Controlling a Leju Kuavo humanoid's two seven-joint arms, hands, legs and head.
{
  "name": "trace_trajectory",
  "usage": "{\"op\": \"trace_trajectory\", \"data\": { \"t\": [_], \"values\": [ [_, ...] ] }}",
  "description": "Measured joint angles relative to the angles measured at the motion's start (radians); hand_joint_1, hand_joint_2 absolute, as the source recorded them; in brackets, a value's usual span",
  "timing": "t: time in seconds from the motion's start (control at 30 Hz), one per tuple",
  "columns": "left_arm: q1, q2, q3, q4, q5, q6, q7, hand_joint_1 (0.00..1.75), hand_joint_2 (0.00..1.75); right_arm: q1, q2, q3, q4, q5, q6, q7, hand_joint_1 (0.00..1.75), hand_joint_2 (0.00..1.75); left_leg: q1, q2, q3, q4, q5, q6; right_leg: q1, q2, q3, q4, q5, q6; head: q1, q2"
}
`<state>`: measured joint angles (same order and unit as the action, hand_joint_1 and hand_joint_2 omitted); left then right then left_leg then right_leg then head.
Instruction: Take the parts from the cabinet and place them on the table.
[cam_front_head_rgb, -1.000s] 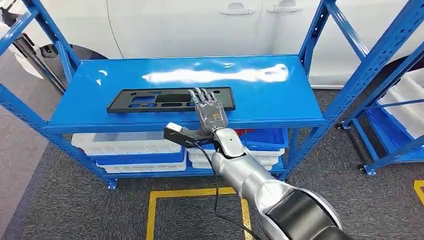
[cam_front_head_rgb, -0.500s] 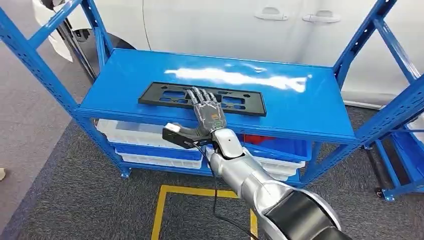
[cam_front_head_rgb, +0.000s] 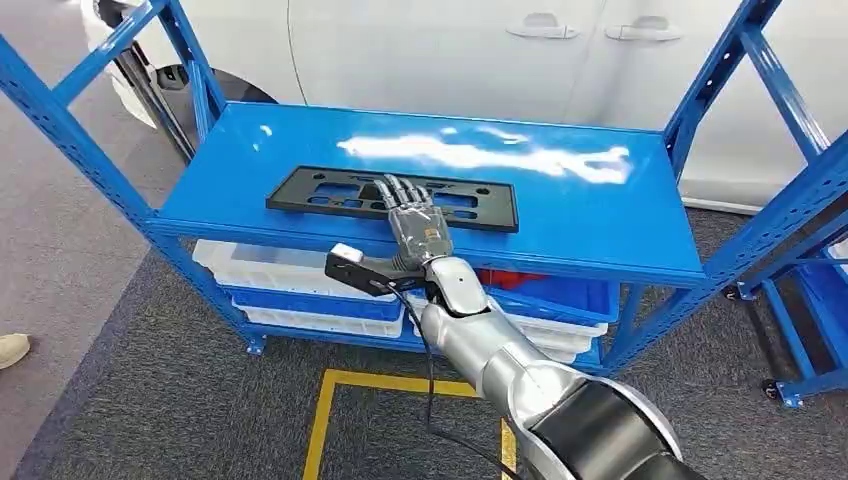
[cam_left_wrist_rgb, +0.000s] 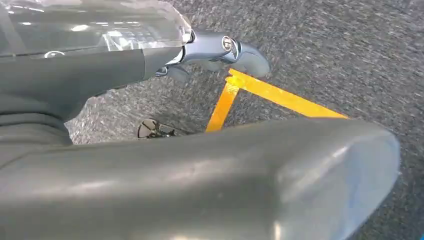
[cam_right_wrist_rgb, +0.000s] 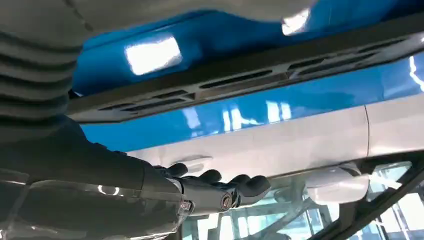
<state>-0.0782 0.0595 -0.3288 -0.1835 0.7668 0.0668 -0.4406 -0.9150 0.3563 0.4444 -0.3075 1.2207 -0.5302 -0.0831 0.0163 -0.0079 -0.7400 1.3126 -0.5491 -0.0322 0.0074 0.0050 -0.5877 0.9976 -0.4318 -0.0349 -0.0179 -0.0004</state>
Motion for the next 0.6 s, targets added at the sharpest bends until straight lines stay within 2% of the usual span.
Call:
{"op": "trace_trajectory", "data": {
  "t": [0.03, 0.07, 0.1, 0.13, 0.27, 0.3, 0.33, 0.37, 0.4, 0.43, 0.47, 0.5, 0.53, 0.6],
  "values": [
    [0.000, 0.000, 0.000, 0.000, -0.001, 0.001, 0.000, 0.00, 0.00, 0.000, 0.000, 0.000, 0.000, -0.004, 0.000, -0.009, 0.00, 0.00, 0.002, 0.000, 0.033, -0.063, 0.037, 0.000, 0.000, 0.003, 0.000, 0.002, 0.000, 0.000, 0.000, 0.000],
    [0.000, 0.000, 0.000, 0.000, -0.001, 0.002, 0.000, 0.00, 0.00, 0.000, 0.000, 0.000, -0.001, -0.010, -0.001, -0.017, 0.00, 0.00, 0.004, -0.002, 0.080, -0.150, 0.080, 0.000, -0.001, 0.010, 0.000, 0.006, -0.002, 0.003, 0.000, 0.000],
    [0.000, 0.002, 0.000, 0.000, -0.002, 0.002, 0.000, 0.00, 0.00, -0.001, 0.000, -0.001, -0.001, -0.016, -0.001, -0.023, 0.00, 0.00, 0.007, -0.017, 0.128, -0.240, 0.118, 0.000, -0.002, 0.015, 0.000, 0.011, -0.005, 0.008, 0.000, 0.000],
    [0.000, 0.002, 0.000, 0.000, -0.003, 0.002, 0.000, 0.00, 0.00, -0.002, 0.000, -0.002, -0.001, -0.021, -0.001, -0.029, 0.00, 0.00, 0.008, -0.049, 0.153, -0.280, 0.101, 0.003, 0.002, 0.021, -0.007, 0.017, -0.008, 0.014, 0.000, 0.000],
    [0.000, 0.002, 0.000, 0.000, -0.004, 0.003, 0.000, 0.00, 0.00, -0.001, -0.001, -0.007, -0.001, -0.024, 0.002, -0.029, 0.00, 0.00, 0.004, -0.025, 0.148, -0.289, 0.108, 0.026, -0.002, 0.051, -0.022, 0.020, 0.004, 0.037, 0.000, 0.000],
    [-0.002, 0.000, 0.000, 0.000, -0.004, 0.003, 0.000, 0.00, 0.00, -0.002, -0.002, -0.008, -0.001, -0.024, 0.003, -0.026, 0.00, 0.00, 0.011, -0.013, 0.149, -0.296, 0.114, 0.034, -0.003, 0.046, -0.025, 0.027, -0.005, 0.041, 0.000, 0.000],
    [-0.004, 0.000, 0.000, 0.000, -0.004, 0.003, 0.001, 0.00, 0.00, -0.003, -0.002, -0.008, -0.001, -0.024, 0.005, -0.024, 0.00, 0.00, 0.010, -0.007, 0.149, -0.297, 0.114, 0.041, 0.000, 0.025, -0.038, 0.055, -0.028, 0.046, 0.000, 0.000],
    [-0.004, 0.001, 0.000, 0.000, -0.004, 0.004, 0.002, 0.00, 0.00, -0.004, -0.002, -0.008, -0.001, -0.023, 0.006, -0.023, 0.00, 0.00, 0.009, 0.002, 0.148, -0.298, 0.115, 0.044, -0.003, 0.014, -0.068, 0.121, -0.067, 0.051, 0.000, 0.000],
    [-0.004, 0.001, 0.001, 0.000, -0.004, 0.005, 0.003, 0.00, 0.00, -0.004, -0.002, -0.008, -0.001, -0.023, 0.009, -0.021, 0.00, 0.00, 0.008, 0.010, 0.147, -0.297, 0.115, 0.045, -0.007, 0.009, -0.111, 0.213, -0.109, 0.055, 0.000, 0.000],
    [-0.003, 0.002, 0.001, 0.000, -0.004, 0.005, 0.003, 0.00, 0.00, -0.001, -0.002, -0.008, 0.000, -0.021, 0.010, -0.019, 0.00, 0.00, 0.007, 0.020, 0.146, -0.297, 0.115, 0.046, -0.009, 0.008, -0.147, 0.288, -0.136, 0.058, 0.000, 0.000],
    [-0.003, 0.002, 0.001, 0.000, -0.004, 0.005, 0.005, 0.00, 0.00, 0.001, -0.003, -0.008, 0.000, -0.020, 0.010, -0.017, 0.00, 0.00, 0.007, 0.029, 0.146, -0.296, 0.115, 0.046, -0.012, 0.007, -0.172, 0.338, -0.145, 0.060, 0.000, 0.000],
    [-0.003, 0.002, 0.001, 0.000, -0.003, 0.005, 0.006, 0.00, 0.00, 0.002, -0.003, -0.007, 0.002, -0.018, 0.011, -0.013, 0.00, 0.00, 0.007, 0.032, 0.146, -0.296, 0.114, 0.046, -0.014, 0.006, -0.171, 0.335, -0.131, 0.061, 0.000, 0.000],
    [-0.004, 0.002, 0.001, 0.000, -0.003, 0.005, 0.010, 0.00, 0.00, 0.001, -0.003, -0.007, 0.002, -0.014, 0.010, -0.004, 0.00, 0.00, 0.007, 0.034, 0.146, -0.296, 0.114, 0.045, -0.015, 0.004, -0.145, 0.283, -0.097, 0.061, 0.000, 0.000],
    [-0.008, 0.002, 0.001, 0.000, -0.002, 0.004, 0.016, 0.00, 0.00, -0.002, -0.003, -0.007, 0.000, -0.010, 0.012, 0.007, 0.00, 0.00, 0.007, 0.039, 0.149, -0.296, 0.113, 0.042, -0.014, -0.003, -0.044, 0.092, -0.010, 0.052, 0.000, 0.000]
  ]
}}
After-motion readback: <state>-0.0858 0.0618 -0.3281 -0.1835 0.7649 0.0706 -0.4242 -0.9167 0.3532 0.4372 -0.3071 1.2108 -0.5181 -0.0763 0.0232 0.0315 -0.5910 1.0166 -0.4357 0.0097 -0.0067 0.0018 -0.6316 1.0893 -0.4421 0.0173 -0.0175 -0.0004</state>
